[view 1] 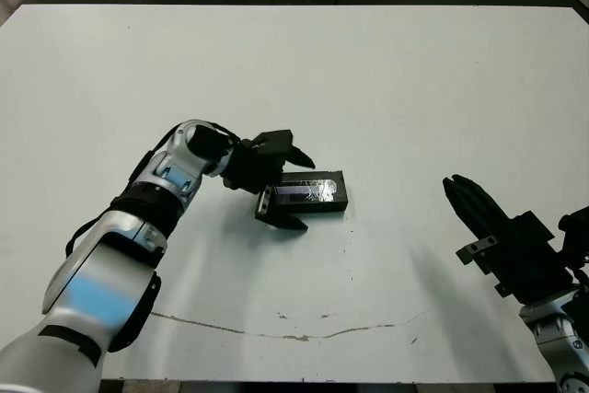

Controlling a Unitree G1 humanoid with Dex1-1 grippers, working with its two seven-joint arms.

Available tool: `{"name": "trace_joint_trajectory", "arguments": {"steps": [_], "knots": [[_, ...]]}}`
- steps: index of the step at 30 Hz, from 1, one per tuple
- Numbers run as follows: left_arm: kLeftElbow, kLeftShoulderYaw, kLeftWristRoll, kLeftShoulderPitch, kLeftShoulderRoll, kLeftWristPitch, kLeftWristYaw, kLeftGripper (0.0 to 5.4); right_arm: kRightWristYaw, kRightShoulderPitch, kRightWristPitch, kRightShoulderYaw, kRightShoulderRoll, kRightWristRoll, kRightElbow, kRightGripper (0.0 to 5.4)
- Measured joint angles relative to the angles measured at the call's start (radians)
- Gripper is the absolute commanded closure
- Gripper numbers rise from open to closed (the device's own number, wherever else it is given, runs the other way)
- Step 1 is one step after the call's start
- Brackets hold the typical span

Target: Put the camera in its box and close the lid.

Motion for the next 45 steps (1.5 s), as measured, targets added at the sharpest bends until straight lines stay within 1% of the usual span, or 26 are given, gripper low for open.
{"name": "trace_joint_trajectory", "arguments": {"steps": [10,15,17,19,20,22,23,24,25,27,30,32,33,35,38,41,45], "knots": [[-0.143,0.031,-0.021,0.070,-0.008,0.040,0.101,0.02,-0.005,0.001,0.001,0.002,0.005,0.001,-0.002,5.40],[-0.149,0.038,-0.023,0.087,-0.014,-0.004,0.150,0.02,-0.002,0.001,0.000,0.003,0.005,-0.006,0.007,5.40],[-0.160,0.050,-0.050,0.101,-0.017,0.005,0.146,0.02,-0.003,0.001,0.000,0.004,0.007,-0.005,0.004,5.40],[-0.186,0.070,-0.098,0.117,-0.021,0.031,0.129,0.02,-0.003,0.002,0.000,0.005,0.010,-0.005,0.001,5.40],[-0.205,0.089,-0.135,0.128,-0.024,0.050,0.122,0.02,-0.002,0.001,-0.002,0.006,0.011,-0.007,0.003,5.40],[-0.277,0.134,-0.207,0.169,-0.035,0.114,0.143,0.02,0.000,0.003,-0.016,0.011,0.013,-0.013,0.007,5.40],[-0.320,0.152,-0.228,0.196,-0.042,0.148,0.176,0.02,0.000,0.003,-0.018,0.014,0.013,-0.017,0.008,5.40],[-0.375,0.163,-0.229,0.226,-0.045,0.184,0.227,0.12,0.000,0.003,-0.019,0.018,0.014,-0.018,0.008,5.40],[-0.441,0.171,-0.215,0.261,-0.048,0.217,0.298,0.25,0.000,0.003,-0.019,0.019,0.014,-0.018,0.008,5.40],[-0.587,0.185,-0.152,0.336,-0.053,0.255,0.464,0.63,-0.003,0.004,-0.018,0.021,0.016,-0.017,0.006,5.40],[-0.809,0.191,0.000,0.466,-0.064,0.270,0.727,1.34,-0.016,0.006,-0.016,0.028,0.021,-0.019,-0.004,5.40],[-0.913,0.188,0.052,0.543,-0.068,0.295,0.822,1.83,-0.018,0.011,-0.018,0.037,0.024,-0.025,-0.002,5.40],[-0.947,0.185,0.067,0.568,-0.067,0.305,0.849,2.08,-0.017,0.012,-0.022,0.041,0.029,-0.025,0.000,5.40],[-1.006,0.175,0.093,0.603,-0.065,0.320,0.887,2.58,-0.005,0.010,-0.060,0.053,0.042,-0.033,0.019,5.40],[-1.071,0.143,0.128,0.628,-0.063,0.363,0.916,3.32,0.044,-0.008,-0.141,0.060,0.049,-0.054,0.121,5.40],[-1.085,0.116,0.147,0.631,-0.062,0.409,0.928,4.04,0.080,-0.028,-0.198,0.060,0.051,-0.071,0.231,5.40],[-1.077,0.084,0.156,0.626,-0.063,0.453,0.930,5.02,0.087,-0.041,-0.253,0.065,0.060,-0.102,0.266,5.40]]}}
